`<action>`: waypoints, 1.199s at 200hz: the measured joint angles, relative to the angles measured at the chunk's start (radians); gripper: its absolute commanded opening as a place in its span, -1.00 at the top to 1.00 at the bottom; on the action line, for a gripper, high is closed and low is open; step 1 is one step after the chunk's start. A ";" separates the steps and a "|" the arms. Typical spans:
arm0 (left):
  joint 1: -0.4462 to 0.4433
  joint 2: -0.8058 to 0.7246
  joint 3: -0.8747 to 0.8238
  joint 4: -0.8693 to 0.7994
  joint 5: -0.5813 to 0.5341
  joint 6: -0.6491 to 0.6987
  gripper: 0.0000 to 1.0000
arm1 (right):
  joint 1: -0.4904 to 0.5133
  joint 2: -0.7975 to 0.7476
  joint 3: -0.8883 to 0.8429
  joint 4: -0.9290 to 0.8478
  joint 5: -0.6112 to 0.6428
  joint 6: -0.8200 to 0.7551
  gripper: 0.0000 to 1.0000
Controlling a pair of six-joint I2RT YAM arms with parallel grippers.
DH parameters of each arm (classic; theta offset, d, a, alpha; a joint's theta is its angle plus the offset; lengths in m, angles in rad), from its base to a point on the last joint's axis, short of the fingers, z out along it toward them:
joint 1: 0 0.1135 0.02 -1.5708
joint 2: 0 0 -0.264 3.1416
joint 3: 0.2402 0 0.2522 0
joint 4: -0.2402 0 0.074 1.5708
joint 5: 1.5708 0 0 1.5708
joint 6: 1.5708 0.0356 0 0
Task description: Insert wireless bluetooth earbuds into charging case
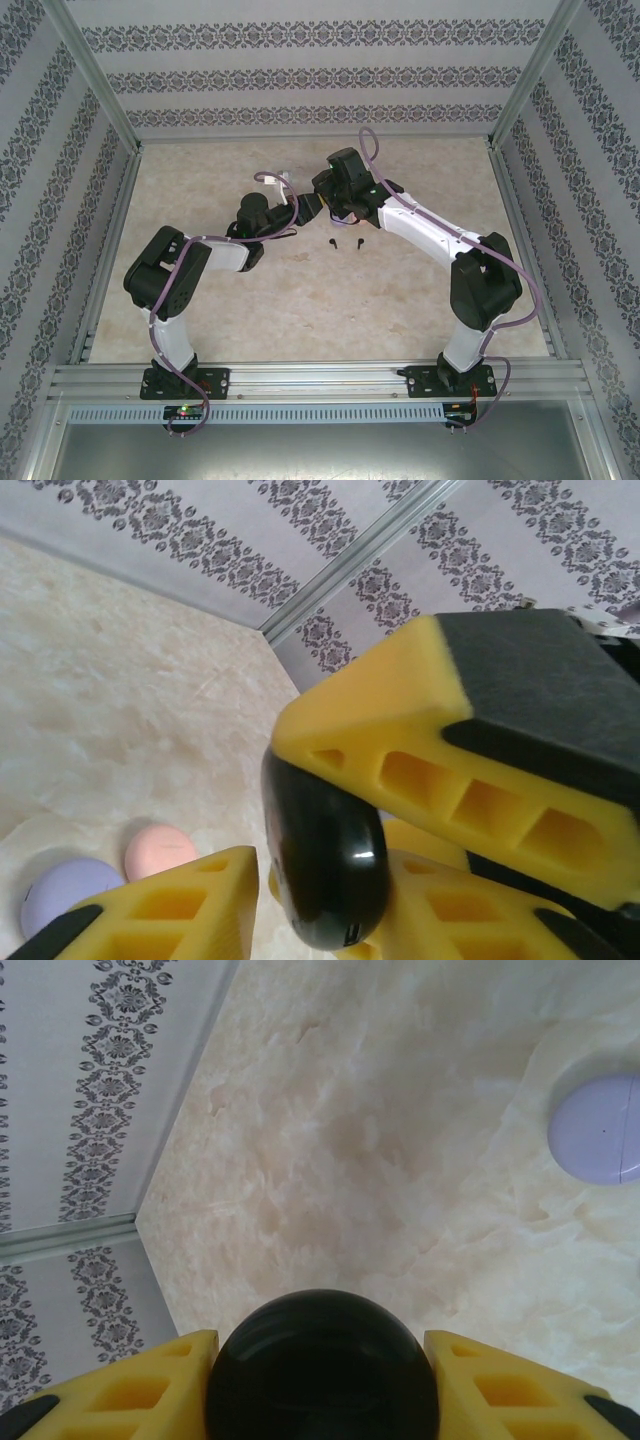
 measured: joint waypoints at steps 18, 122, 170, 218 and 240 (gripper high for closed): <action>-0.002 0.011 0.002 0.024 -0.001 -0.009 0.50 | 0.000 0.000 0.000 0.003 0.003 0.000 0.49; -0.004 0.040 0.014 0.058 -0.002 -0.022 1.00 | -0.027 -0.037 -0.011 0.006 0.003 -0.021 -0.33; 0.003 0.011 0.014 -0.042 0.032 0.003 1.00 | -0.134 -0.232 -0.066 0.022 -0.050 -0.164 -0.42; 0.034 -0.105 0.070 -0.235 0.160 0.110 1.00 | -0.234 -0.320 -0.256 0.112 -0.219 -0.420 -0.39; 0.046 -0.131 0.114 -0.307 0.225 0.156 1.00 | -0.234 -0.323 -0.368 0.179 -0.319 -0.557 -0.37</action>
